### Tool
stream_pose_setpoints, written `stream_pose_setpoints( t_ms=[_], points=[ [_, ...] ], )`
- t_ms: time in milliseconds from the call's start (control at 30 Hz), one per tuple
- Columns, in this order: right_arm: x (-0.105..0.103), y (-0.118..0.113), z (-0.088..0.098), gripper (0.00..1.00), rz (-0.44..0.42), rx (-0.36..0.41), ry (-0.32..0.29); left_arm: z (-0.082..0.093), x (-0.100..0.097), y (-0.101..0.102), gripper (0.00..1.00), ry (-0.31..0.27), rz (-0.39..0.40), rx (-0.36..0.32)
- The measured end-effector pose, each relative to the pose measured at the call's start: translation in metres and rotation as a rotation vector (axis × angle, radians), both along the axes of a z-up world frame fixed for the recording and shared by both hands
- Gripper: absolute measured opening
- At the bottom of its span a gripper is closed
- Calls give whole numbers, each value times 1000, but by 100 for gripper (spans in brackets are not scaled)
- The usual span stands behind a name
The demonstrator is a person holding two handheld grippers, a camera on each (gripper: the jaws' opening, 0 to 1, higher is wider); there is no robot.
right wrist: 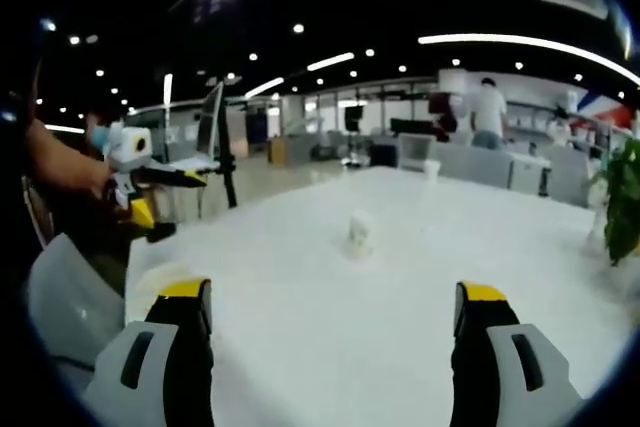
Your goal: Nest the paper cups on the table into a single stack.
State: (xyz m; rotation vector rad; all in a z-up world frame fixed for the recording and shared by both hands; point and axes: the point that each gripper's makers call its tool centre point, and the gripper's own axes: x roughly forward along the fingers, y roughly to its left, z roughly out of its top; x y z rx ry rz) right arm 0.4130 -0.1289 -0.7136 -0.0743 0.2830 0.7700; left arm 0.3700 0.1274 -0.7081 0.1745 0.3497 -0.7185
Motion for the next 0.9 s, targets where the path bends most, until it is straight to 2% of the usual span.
stream_pose_setpoints(
  t_ms=[333,500,900],
  points=[
    [31,8,-9,98,-2,31,19,-7,-1,-3,98,24,-2,2],
    [46,13,-18,98,7,19,26,-10,-1,-4,98,33,3,-4],
    [83,27,-32,97,8,22,48,-7,2,-6,98,28,25,-60]
  ],
)
